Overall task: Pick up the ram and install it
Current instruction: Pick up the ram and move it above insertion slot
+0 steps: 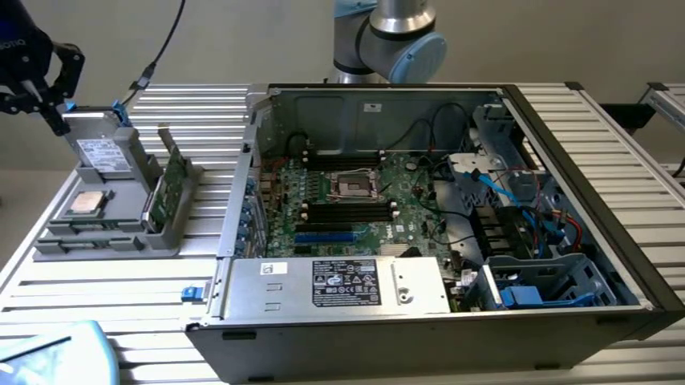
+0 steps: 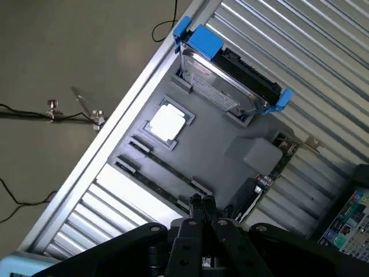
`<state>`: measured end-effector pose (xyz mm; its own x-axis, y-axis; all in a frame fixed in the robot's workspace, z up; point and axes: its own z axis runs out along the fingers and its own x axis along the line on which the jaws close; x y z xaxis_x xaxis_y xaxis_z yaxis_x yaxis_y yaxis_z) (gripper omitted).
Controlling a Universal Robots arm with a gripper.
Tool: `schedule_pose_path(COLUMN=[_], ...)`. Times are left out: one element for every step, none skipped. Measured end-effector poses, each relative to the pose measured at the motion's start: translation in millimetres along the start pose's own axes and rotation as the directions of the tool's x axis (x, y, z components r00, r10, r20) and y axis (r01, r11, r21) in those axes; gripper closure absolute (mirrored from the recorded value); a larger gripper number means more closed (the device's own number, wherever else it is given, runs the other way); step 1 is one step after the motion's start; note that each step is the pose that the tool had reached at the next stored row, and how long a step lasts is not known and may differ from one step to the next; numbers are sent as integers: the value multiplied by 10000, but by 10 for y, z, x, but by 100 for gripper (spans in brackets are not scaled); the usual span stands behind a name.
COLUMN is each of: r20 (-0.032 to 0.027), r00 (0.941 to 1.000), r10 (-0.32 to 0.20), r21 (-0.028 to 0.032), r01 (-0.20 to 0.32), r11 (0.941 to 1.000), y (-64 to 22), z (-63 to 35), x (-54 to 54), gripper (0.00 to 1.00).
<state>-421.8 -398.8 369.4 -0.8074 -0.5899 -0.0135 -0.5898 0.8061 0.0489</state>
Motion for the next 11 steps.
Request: schedule_pose_path(r20=[-2, -3, -4, -5, -4, -6, -7, -8, -9, -9, -10], r00=[9998, 9993, 9985, 9974, 9959, 9940, 9919, 9894, 9867, 9834, 9799], r10=[-184, -363, -556, -723, -909, -1093, -1272, -1451, -1628, -1812, -1994], r21=[2, 5, 9, 11, 15, 19, 22, 26, 30, 34, 38], r01=[184, 363, 556, 723, 909, 1093, 1272, 1451, 1628, 1812, 1994], r11=[9998, 9993, 9985, 9974, 9959, 9940, 9919, 9894, 9867, 9834, 9799], y=[1, 1, 1, 1, 1, 1, 0, 1, 1, 1, 0], z=[0, 0, 1, 1, 1, 1, 1, 1, 2, 2, 2], x=[0, 0, 0, 0, 0, 0, 0, 0, 0, 0, 0], gripper=[89, 89, 89, 89, 89, 89, 89, 89, 89, 89, 89])
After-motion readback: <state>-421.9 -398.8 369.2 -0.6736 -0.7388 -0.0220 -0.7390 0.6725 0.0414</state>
